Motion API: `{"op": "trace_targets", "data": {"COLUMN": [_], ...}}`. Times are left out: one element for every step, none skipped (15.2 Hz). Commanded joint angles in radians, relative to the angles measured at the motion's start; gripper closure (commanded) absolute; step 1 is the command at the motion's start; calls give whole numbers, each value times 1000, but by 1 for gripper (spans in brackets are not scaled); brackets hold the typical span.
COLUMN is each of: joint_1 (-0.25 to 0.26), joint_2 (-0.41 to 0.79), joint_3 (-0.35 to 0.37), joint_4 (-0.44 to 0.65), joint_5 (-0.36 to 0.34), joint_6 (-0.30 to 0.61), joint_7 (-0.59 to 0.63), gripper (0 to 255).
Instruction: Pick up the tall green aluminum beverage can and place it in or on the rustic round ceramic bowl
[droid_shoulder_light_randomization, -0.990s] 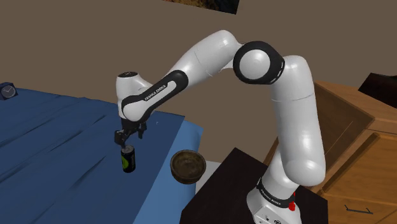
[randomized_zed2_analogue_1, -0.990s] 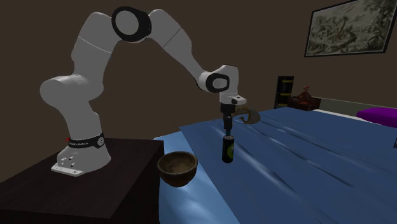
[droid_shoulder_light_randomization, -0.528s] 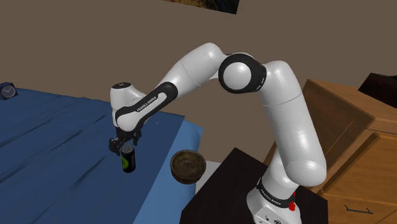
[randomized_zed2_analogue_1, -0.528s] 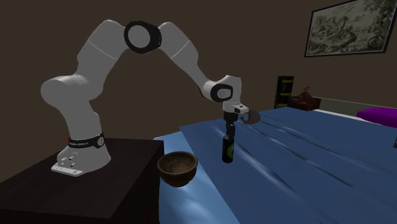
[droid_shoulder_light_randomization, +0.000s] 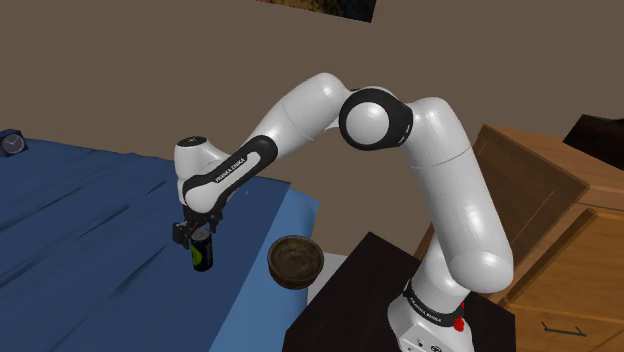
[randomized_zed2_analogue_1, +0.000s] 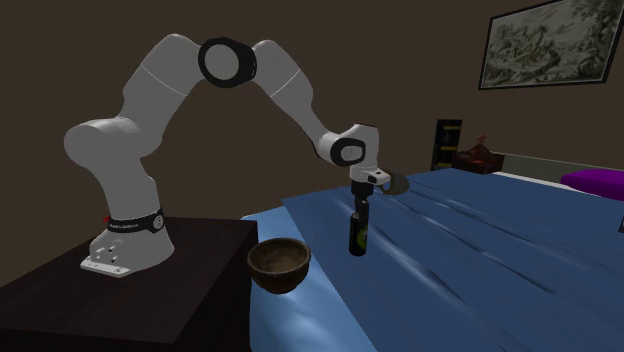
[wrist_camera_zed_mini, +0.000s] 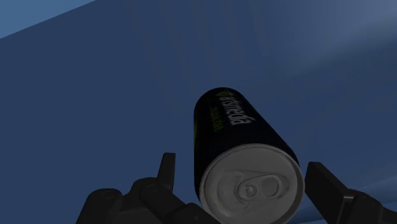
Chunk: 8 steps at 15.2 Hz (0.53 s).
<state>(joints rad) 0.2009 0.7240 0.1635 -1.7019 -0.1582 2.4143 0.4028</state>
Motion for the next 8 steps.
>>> {"op": "trace_targets", "data": {"joint_1": [0, 0, 0, 0, 0, 0, 0, 0], "joint_2": [0, 0, 0, 0, 0, 0, 0, 0], "joint_3": [0, 0, 0, 0, 0, 0, 0, 0], "joint_4": [0, 0, 0, 0, 0, 0, 0, 0], "joint_5": [0, 0, 0, 0, 0, 0, 0, 0], "joint_6": [0, 0, 0, 0, 0, 0, 1, 1], "joint_7": [0, 0, 0, 0, 0, 0, 0, 0], "gripper": [0, 0, 255, 255, 255, 255, 255, 255]}}
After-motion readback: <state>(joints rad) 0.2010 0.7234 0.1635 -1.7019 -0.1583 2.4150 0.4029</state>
